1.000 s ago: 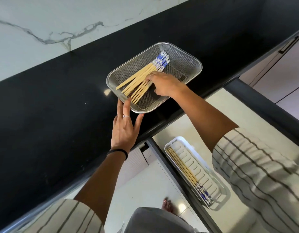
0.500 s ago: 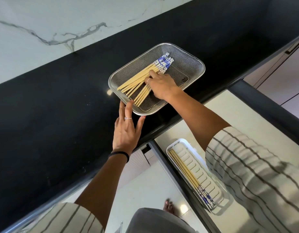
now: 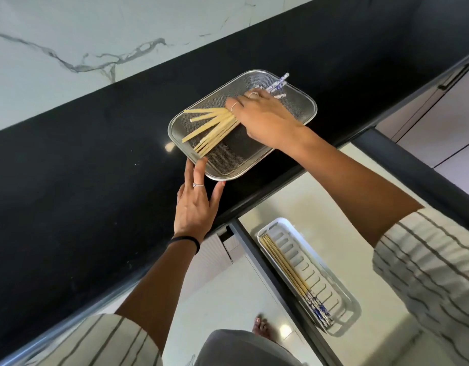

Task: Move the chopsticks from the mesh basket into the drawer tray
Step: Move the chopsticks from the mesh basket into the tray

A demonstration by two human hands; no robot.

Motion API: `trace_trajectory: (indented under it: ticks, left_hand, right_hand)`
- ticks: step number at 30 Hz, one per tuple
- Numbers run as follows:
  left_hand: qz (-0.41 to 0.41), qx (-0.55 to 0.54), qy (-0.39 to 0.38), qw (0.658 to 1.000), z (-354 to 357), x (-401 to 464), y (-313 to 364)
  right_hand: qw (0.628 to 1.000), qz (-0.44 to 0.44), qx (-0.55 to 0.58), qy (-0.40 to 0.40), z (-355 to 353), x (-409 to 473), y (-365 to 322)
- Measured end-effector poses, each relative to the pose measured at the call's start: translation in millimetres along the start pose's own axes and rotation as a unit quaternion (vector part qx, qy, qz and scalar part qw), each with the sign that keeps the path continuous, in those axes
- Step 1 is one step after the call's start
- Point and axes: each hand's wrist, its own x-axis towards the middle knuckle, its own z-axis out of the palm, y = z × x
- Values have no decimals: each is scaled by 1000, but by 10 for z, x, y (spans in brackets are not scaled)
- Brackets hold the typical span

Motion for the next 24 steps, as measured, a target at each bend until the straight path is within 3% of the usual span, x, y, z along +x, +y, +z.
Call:
trace_trajectory:
  ticks: [5,15,24]
  left_hand:
    - [-4,-2,0,1000,-2,5,11]
    - [-8,-8,-4,1000,-14,-8,30]
    - [-1,-28,-4,1000,-21,-11,40]
  right_hand:
    - [994,50,55,80,-403,-406,-169]
    - [930,151,331,59,-663,-1421,-204]
    - [816,238,507,-147,122,-2129,-89]
